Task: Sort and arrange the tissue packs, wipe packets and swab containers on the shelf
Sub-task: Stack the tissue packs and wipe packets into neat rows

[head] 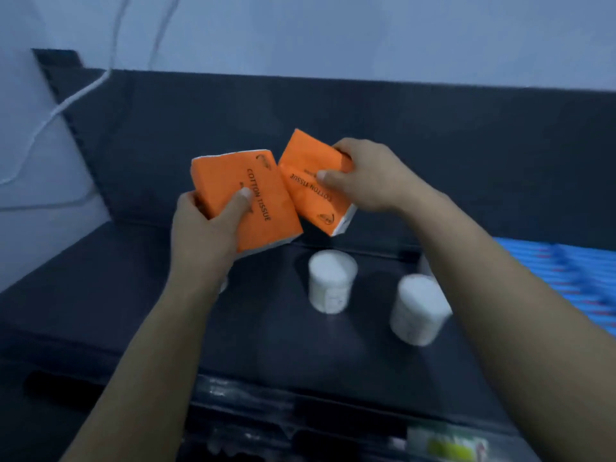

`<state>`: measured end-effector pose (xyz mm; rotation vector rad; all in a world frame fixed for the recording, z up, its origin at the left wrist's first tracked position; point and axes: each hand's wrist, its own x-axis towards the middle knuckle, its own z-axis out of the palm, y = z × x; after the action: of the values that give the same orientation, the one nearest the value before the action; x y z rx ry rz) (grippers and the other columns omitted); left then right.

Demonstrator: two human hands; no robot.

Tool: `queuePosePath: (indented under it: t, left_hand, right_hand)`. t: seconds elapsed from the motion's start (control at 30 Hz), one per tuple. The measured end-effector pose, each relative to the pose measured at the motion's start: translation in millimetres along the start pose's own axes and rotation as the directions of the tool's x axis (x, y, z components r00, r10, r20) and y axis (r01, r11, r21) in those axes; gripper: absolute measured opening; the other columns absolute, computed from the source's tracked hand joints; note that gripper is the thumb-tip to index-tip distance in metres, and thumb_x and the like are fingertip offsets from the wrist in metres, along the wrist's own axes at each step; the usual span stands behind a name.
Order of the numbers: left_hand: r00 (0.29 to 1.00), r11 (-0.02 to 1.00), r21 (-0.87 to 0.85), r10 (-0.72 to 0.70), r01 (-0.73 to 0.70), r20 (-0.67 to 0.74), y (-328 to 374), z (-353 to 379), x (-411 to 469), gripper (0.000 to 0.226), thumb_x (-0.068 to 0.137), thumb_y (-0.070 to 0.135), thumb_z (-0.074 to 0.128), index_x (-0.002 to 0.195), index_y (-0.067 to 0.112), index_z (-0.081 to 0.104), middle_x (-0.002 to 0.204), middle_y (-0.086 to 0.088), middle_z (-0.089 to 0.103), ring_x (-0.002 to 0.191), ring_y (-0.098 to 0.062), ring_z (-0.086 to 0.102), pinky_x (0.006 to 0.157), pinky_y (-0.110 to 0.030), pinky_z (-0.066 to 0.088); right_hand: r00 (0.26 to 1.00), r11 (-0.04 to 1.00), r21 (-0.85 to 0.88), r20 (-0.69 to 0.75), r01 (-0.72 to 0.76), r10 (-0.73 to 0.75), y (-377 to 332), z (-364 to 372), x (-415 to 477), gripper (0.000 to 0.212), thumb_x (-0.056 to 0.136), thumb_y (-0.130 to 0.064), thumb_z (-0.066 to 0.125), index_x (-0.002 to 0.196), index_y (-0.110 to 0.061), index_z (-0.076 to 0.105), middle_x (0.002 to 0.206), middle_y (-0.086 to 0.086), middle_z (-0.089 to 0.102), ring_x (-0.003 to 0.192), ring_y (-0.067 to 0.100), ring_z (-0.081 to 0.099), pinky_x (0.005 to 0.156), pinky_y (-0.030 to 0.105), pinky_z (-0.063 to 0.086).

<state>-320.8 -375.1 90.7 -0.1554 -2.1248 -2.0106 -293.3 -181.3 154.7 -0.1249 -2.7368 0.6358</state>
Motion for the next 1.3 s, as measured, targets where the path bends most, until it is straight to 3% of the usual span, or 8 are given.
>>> queuePosePath:
  t: [0.17, 0.33, 0.47, 0.6, 0.77, 0.97, 1.13, 1.3]
  left_hand:
    - [0.954, 0.999, -0.045, 0.023, -0.01, 0.299, 14, 66, -55, 0.042, 0.081, 0.036, 0.067, 0.115, 0.021, 0.048, 0.104, 0.007, 0.06, 0.09, -0.006, 0.06, 0.074, -0.027, 0.048]
    - [0.836, 0.99, -0.134, 0.106, -0.04, 0.538, 43, 141, -126, 0.044, 0.078, 0.032, 0.072, 0.112, 0.024, 0.045, 0.101, 0.012, 0.058, 0.09, -0.003, 0.06, 0.07, -0.021, 0.047]
    - [0.708, 0.986, -0.167, 0.118, -0.001, 0.697, 63, 203, -191, 0.055, 0.072, 0.035, 0.077, 0.114, 0.025, 0.043, 0.109, 0.005, 0.06, 0.094, -0.013, 0.064, 0.077, -0.039, 0.055]
    - [0.606, 0.977, -0.198, 0.203, -0.077, 0.769, 85, 265, -271, 0.059, 0.072, 0.03, 0.078, 0.119, 0.015, 0.045, 0.097, 0.007, 0.059, 0.084, -0.008, 0.061, 0.068, -0.025, 0.049]
    - [0.475, 0.977, -0.196, 0.211, -0.081, 0.854, 107, 343, -374, 0.052, 0.071, 0.027, 0.079, 0.111, 0.014, 0.048, 0.1, -0.004, 0.065, 0.086, -0.019, 0.066, 0.072, -0.033, 0.053]
    - [0.323, 0.968, -0.217, 0.248, -0.129, 0.913, 129, 422, -482, 0.04, 0.072, 0.026, 0.079, 0.103, 0.019, 0.055, 0.093, 0.001, 0.067, 0.079, -0.013, 0.065, 0.07, -0.03, 0.051]
    - [0.213, 0.97, -0.196, 0.224, -0.143, 0.951, 139, 484, -542, 0.035, 0.071, 0.025, 0.079, 0.1, 0.023, 0.059, 0.094, -0.003, 0.07, 0.078, -0.017, 0.068, 0.069, -0.034, 0.054]
    - [0.139, 0.976, -0.158, 0.179, -0.148, 0.974, 143, 550, -585, 0.053, 0.061, 0.037, 0.081, 0.108, 0.024, 0.06, 0.098, -0.003, 0.07, 0.082, -0.019, 0.069, 0.074, -0.038, 0.057]
  right_hand:
    - [0.963, 0.966, -0.106, -0.157, -0.236, 0.218, 53, -55, -97, 0.035, 0.086, -0.032, 0.06, 0.118, -0.018, 0.055, 0.104, 0.002, 0.062, 0.097, 0.023, 0.058, 0.082, 0.034, 0.047]
    - [0.844, 0.873, -0.106, -0.334, -0.477, 0.42, 98, -115, -198, 0.037, 0.08, -0.024, 0.064, 0.117, -0.019, 0.059, 0.109, 0.004, 0.064, 0.099, 0.023, 0.058, 0.086, 0.037, 0.048]
    - [0.719, 0.774, -0.08, -0.441, -0.628, 0.537, 138, -160, -279, 0.031, 0.078, -0.022, 0.063, 0.108, -0.016, 0.064, 0.098, 0.005, 0.066, 0.093, 0.023, 0.06, 0.082, 0.038, 0.05]
    - [0.619, 0.688, -0.07, -0.508, -0.722, 0.599, 186, -205, -361, 0.031, 0.078, -0.021, 0.064, 0.108, -0.016, 0.064, 0.095, 0.006, 0.065, 0.092, 0.025, 0.06, 0.078, 0.034, 0.048]
    - [0.546, 0.611, -0.064, -0.528, -0.789, 0.65, 252, -264, -462, 0.031, 0.079, -0.021, 0.063, 0.11, -0.017, 0.063, 0.095, 0.005, 0.06, 0.095, 0.026, 0.058, 0.078, 0.033, 0.045]
    - [0.452, 0.514, -0.028, -0.517, -0.857, 0.727, 328, -321, -564, 0.025, 0.077, -0.018, 0.063, 0.102, -0.02, 0.061, 0.098, 0.007, 0.061, 0.095, 0.028, 0.058, 0.073, 0.031, 0.043]
    - [0.38, 0.442, -0.007, -0.526, -0.897, 0.761, 382, -354, -622, 0.038, 0.077, -0.016, 0.063, 0.114, -0.024, 0.061, 0.103, 0.005, 0.061, 0.092, 0.023, 0.054, 0.075, 0.03, 0.044]
    - [0.346, 0.415, 0.02, -0.516, -0.91, 0.784, 437, -381, -663, 0.032, 0.078, -0.014, 0.064, 0.11, -0.019, 0.062, 0.096, 0.004, 0.059, 0.087, 0.02, 0.051, 0.072, 0.027, 0.037]
